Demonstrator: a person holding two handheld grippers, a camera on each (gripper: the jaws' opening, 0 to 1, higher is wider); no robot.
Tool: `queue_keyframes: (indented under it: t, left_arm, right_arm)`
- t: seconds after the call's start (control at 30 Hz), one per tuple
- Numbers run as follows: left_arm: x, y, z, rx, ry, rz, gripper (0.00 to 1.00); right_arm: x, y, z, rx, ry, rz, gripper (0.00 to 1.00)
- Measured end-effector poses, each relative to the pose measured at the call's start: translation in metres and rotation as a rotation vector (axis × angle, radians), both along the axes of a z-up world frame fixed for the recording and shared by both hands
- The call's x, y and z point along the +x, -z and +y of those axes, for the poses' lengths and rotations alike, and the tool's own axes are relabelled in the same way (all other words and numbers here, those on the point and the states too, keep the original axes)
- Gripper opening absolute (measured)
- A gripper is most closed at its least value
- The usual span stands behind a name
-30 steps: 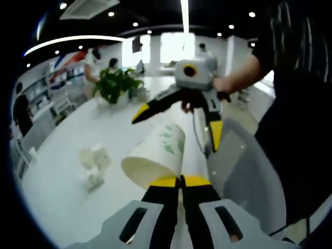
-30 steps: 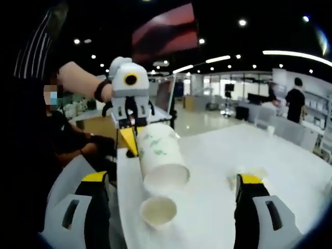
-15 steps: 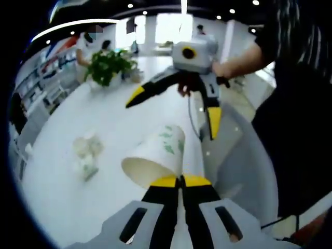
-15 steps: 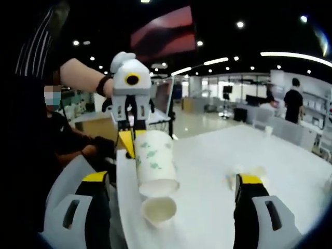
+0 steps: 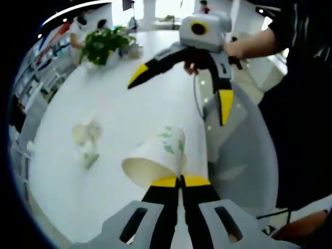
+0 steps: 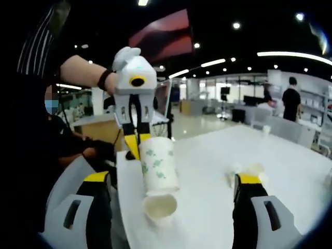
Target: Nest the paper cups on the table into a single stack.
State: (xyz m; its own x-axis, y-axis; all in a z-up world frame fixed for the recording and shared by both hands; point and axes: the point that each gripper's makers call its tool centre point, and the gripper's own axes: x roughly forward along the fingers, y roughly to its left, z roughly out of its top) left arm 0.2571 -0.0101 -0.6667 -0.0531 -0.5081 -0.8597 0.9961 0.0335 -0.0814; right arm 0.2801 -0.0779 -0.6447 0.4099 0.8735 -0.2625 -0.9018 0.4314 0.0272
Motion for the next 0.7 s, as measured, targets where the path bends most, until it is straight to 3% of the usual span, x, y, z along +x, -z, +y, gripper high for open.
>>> queue_keyframes:
  t: [0.7]
  left_arm:
    - [-0.006, 0.019, 0.004, 0.244, 0.068, 0.001, 0.0]
  right_arm:
    - [-0.004, 0.008, -0.009, 0.043, 0.022, 0.019, 0.94]
